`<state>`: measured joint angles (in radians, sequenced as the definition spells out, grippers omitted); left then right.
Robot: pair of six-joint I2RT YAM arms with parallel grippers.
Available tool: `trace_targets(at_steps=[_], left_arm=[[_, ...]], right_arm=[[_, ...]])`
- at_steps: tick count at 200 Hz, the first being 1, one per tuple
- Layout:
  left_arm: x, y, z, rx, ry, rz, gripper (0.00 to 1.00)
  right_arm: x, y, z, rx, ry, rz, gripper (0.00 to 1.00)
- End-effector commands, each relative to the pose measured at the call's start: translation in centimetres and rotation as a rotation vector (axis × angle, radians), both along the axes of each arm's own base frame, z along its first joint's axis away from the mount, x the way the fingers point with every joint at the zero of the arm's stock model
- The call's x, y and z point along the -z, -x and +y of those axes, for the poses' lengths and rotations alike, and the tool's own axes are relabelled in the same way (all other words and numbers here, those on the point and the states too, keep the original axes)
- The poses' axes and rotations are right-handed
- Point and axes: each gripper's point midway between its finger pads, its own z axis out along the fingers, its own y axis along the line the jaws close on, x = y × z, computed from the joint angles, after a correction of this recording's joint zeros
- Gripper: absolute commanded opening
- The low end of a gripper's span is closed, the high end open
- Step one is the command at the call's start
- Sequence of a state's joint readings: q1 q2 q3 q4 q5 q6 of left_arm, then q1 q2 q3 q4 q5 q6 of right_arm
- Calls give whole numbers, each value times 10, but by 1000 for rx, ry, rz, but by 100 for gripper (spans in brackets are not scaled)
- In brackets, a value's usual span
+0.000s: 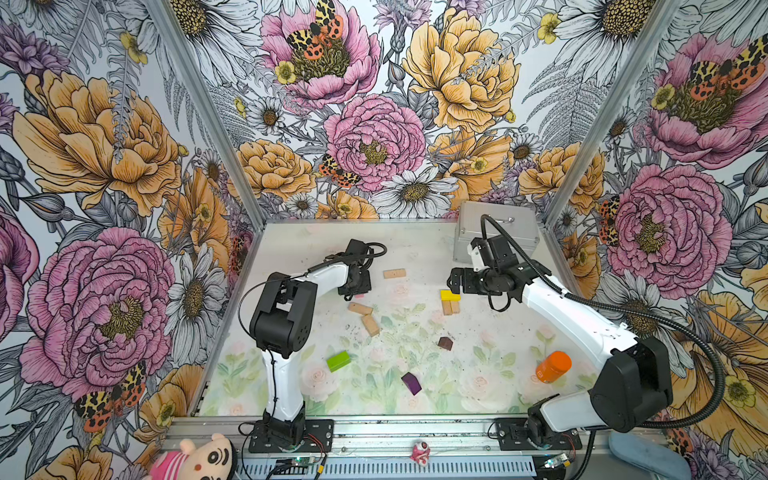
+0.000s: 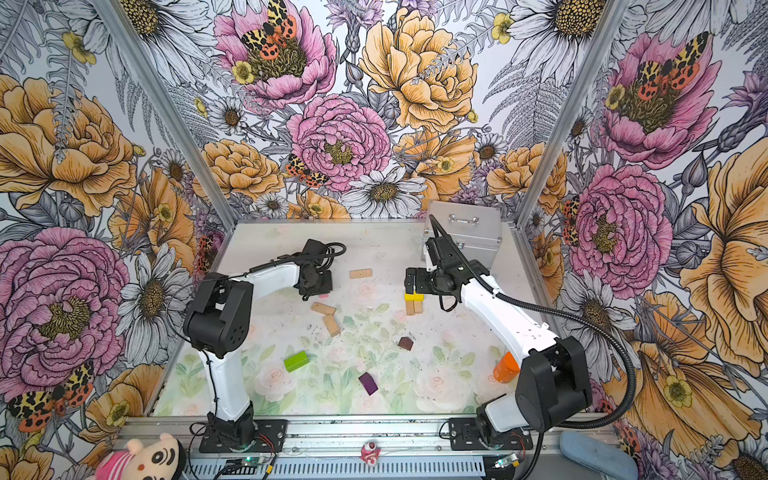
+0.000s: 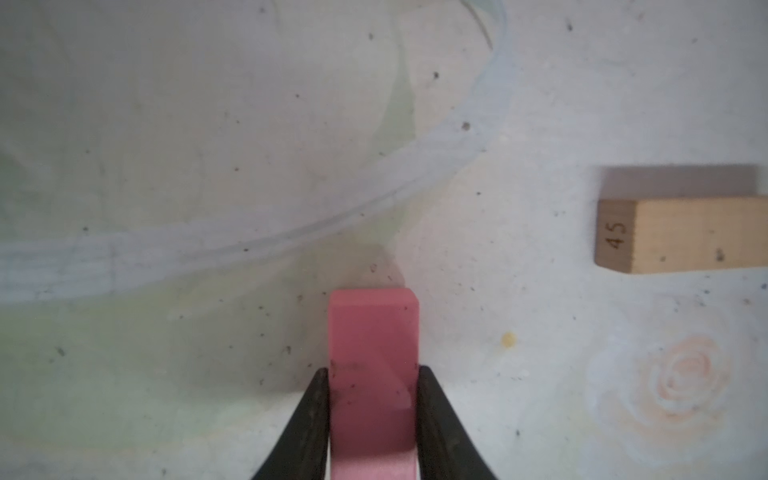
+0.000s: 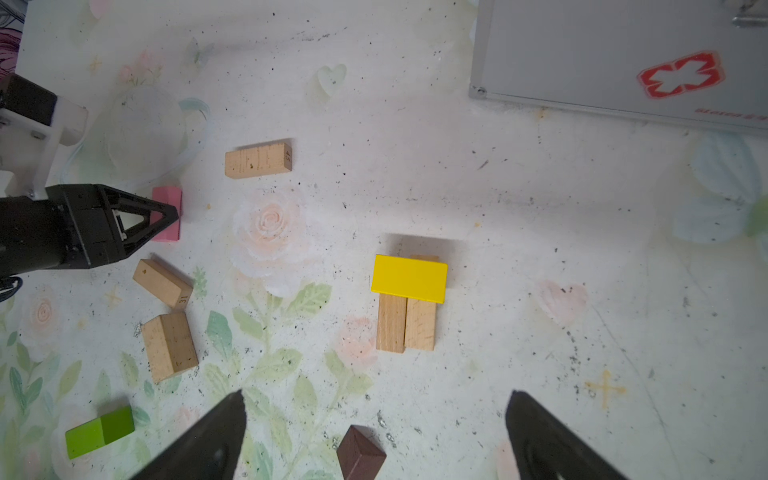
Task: Build the wood block tower
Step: 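Carry the pink block toward the yellow-topped stick stack with the left gripper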
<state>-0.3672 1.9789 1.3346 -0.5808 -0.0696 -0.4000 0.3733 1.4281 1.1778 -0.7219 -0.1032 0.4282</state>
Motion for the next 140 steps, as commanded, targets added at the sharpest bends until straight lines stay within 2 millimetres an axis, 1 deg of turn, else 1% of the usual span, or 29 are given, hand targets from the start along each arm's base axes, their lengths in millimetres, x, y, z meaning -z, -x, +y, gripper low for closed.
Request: trace_targets(at_steps=[1, 28, 51, 71, 98, 140], left_arm=[[-1, 2, -15, 74, -19, 7, 31], [-5, 7, -33, 131, -20, 2, 29], [-11, 13, -54, 202, -20, -10, 29], [-17, 19, -75, 268, -27, -19, 29], [-25, 33, -108, 356, -12, -34, 29], [-26, 56, -143, 444, 7, -31, 30]], right_arm=[[-15, 6, -5, 19, -27, -43, 99], [-20, 15, -8, 28, -39, -56, 99], [-26, 23, -13, 37, -40, -71, 100], [-27, 31, -19, 46, -31, -74, 100], [-28, 44, -26, 64, -26, -75, 100], [-34, 62, -38, 89, -20, -90, 100]])
